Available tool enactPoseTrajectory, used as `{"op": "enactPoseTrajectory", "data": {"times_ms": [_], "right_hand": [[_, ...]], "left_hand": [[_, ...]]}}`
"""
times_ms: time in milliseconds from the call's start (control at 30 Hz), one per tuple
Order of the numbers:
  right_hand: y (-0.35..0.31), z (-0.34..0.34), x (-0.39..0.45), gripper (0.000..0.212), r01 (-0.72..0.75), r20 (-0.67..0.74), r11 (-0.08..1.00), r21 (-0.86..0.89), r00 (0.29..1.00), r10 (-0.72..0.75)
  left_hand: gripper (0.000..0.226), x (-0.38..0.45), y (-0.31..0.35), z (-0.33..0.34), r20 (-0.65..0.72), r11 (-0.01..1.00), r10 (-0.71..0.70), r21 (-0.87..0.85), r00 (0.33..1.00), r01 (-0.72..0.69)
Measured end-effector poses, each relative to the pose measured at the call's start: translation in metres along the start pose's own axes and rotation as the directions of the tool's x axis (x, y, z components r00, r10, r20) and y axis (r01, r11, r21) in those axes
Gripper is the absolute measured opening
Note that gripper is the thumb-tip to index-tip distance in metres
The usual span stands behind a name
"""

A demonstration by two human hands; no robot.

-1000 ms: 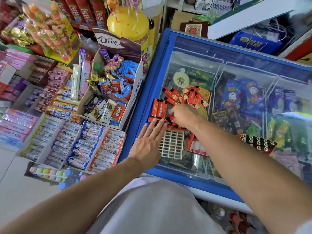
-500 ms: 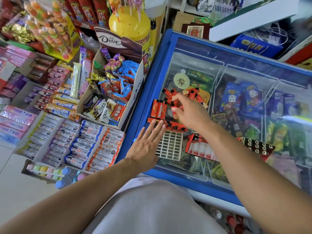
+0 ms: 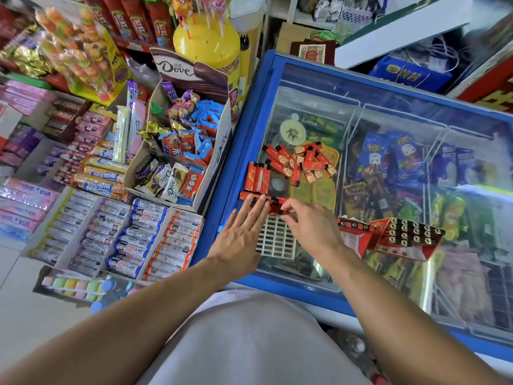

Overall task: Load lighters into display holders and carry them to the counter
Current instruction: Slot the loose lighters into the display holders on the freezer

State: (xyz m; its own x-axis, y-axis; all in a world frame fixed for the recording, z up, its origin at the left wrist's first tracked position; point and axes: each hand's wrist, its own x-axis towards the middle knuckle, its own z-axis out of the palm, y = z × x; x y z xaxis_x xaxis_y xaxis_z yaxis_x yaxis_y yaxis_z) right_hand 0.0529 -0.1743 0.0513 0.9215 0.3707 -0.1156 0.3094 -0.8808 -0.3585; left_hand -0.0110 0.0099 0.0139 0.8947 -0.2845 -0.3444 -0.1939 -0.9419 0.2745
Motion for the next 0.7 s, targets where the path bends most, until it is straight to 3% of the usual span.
{"op": "enactPoseTrajectory", "data": {"times_ms": [167,300,467,533,600,700], "right_hand": [[-0.001,0.016,-0.004,0.018,-0.022,-0.155,0.998,-0.060,0.988,0.013],[-0.008,0.011,-0.005,0.029,-0.027,-0.174,1.000,0.006,0.984,0.027],[0.000,-0.015,0.010,0.016,-0.066,-0.243,0.989,0.132,0.965,0.097],[0.013,-0.026,0.029,0.013,-0.101,-0.156,0.990,0.099,0.981,0.115],[0.027,-0.027,0.054,0.016,-0.123,0.034,0.992,0.024,0.992,0.122],[0.033,-0.018,0.083,0.023,-0.096,0.267,0.994,-0.041,0.958,0.104]], "left_hand": [[0.110,-0.001,0.001,0.000,-0.006,1.000,0.006,-0.021,1.000,-0.006],[0.108,-0.001,0.005,0.000,-0.033,1.000,0.002,-0.018,0.999,-0.002],[0.105,0.003,0.014,-0.004,-0.118,0.997,0.032,0.075,0.992,-0.023],[0.102,0.007,0.017,-0.006,-0.108,0.989,0.058,0.141,0.992,-0.042],[0.101,0.010,0.018,-0.006,-0.067,0.979,0.056,0.197,0.996,-0.042],[0.102,0.014,0.019,-0.008,-0.025,0.979,0.041,0.200,0.999,-0.035]]}}
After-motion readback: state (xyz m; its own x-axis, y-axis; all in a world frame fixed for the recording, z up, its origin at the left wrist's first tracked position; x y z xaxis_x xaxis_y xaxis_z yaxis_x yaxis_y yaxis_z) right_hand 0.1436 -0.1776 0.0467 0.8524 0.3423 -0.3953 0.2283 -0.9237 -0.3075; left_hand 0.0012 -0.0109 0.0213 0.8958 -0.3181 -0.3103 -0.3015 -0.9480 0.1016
